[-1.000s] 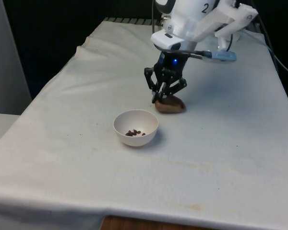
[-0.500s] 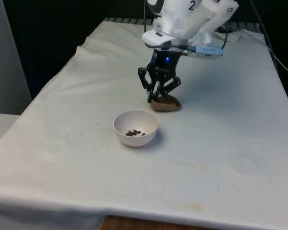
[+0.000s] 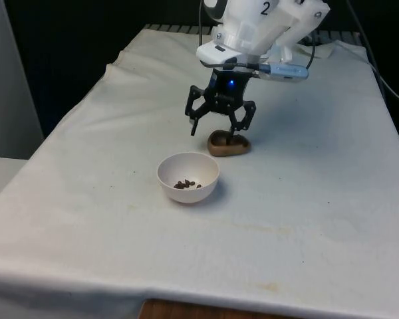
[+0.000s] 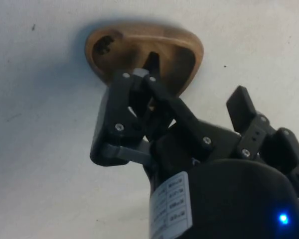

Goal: Pour the coffee beans from the cup into the bowl.

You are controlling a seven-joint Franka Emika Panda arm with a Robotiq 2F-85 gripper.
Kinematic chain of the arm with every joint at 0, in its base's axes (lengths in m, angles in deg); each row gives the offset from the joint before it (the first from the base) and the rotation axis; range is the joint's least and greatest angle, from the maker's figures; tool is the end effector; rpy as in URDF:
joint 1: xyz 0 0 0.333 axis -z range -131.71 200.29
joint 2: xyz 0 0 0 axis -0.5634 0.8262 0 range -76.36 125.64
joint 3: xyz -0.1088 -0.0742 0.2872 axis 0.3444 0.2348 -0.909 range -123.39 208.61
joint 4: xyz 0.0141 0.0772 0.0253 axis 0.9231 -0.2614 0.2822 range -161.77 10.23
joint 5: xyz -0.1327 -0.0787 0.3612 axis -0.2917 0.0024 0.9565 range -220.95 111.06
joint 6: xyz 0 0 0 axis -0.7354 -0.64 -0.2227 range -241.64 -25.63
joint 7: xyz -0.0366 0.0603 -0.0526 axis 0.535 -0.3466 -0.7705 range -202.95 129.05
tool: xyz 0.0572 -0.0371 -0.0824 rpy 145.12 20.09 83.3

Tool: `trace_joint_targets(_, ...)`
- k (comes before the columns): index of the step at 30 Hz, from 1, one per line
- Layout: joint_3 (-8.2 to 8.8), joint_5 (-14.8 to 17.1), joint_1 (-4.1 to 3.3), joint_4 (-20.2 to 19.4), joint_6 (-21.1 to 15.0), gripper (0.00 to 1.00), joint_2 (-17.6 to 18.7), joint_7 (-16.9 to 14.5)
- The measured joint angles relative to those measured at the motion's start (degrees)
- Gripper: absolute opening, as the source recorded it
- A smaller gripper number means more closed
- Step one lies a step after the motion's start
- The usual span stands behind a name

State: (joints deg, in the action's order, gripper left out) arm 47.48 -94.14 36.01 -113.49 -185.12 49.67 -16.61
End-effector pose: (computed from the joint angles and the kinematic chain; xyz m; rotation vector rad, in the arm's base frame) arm 0.5466 -0.0372 0.1786 2.8264 0.2394 0.1759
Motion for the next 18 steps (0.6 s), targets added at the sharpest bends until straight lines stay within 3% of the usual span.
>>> trace_joint_targets(3, 0.0, 0.0, 0.0, 0.1, 0.0, 0.99, -0.1, 0.0)
trace_joint_targets(18, 0.06, 1.5, 0.0, -1.8, 2.4, 1.0, -6.2, -2.0)
